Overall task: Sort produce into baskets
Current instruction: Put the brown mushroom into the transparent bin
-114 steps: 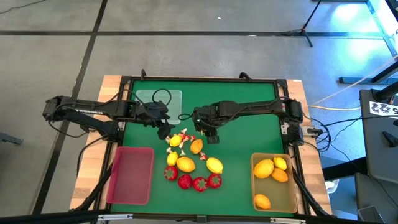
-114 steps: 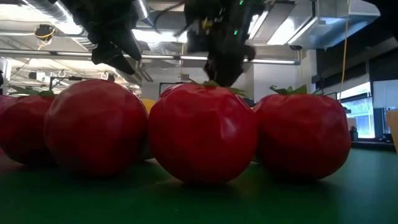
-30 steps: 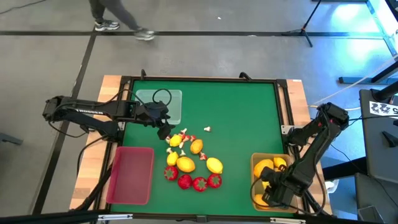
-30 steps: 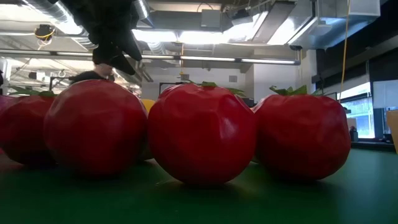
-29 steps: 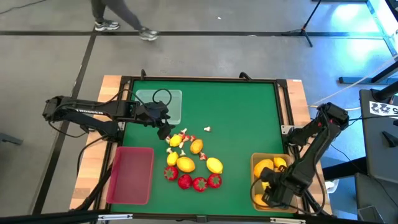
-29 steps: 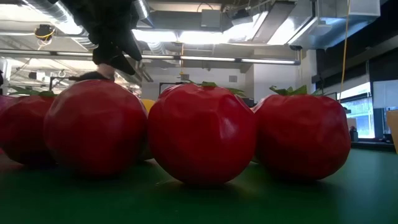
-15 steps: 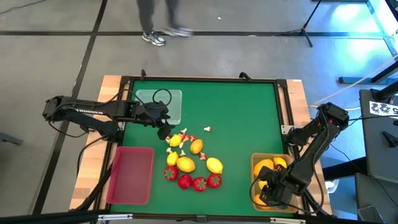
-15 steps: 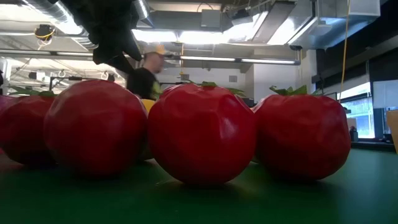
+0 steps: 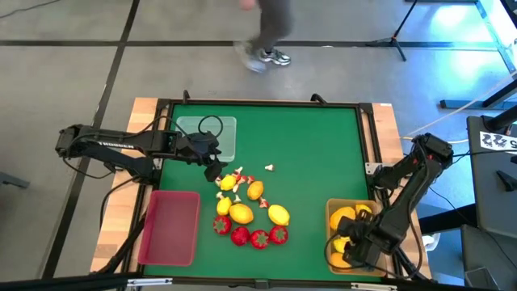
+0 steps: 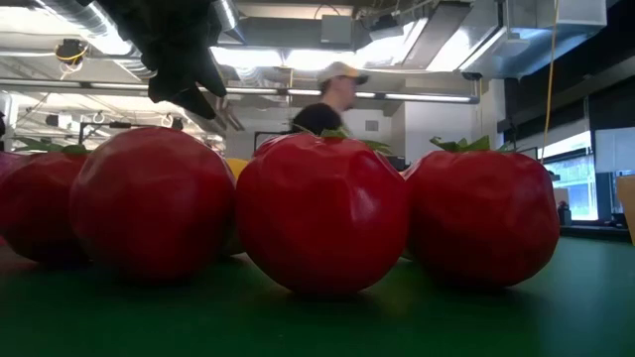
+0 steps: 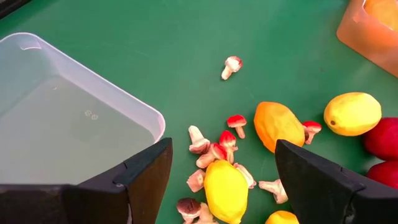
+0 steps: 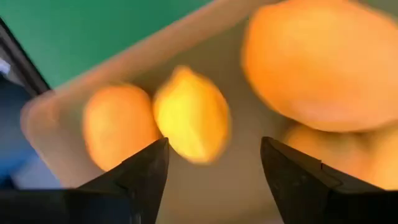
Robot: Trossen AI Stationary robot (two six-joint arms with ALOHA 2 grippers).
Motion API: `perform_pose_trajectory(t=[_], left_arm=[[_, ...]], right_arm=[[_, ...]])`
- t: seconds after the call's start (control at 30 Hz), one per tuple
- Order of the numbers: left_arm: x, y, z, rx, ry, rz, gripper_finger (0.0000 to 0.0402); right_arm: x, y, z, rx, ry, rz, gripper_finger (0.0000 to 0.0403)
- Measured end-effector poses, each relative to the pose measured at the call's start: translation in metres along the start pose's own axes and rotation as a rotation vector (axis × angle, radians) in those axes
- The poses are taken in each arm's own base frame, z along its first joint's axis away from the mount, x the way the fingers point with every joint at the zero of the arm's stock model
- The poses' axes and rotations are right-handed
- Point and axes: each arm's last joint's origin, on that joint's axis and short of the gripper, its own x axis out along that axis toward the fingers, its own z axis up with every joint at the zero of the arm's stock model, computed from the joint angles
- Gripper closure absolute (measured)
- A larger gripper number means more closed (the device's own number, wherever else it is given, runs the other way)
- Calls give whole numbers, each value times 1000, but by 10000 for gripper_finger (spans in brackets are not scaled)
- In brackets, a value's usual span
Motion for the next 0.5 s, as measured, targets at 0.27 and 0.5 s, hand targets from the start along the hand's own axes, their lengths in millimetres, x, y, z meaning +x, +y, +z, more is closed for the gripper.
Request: perform_pose_trajectory(t=[0.27,0.5], left_arm=[[-13,5,2,1,-60,32,123],[-79,33,-8,-96,-274,153,123]], right_arm=[[-56,-11,52,-123,-156,-102,150],[-91,-21,106,-317,-413,-167,150]])
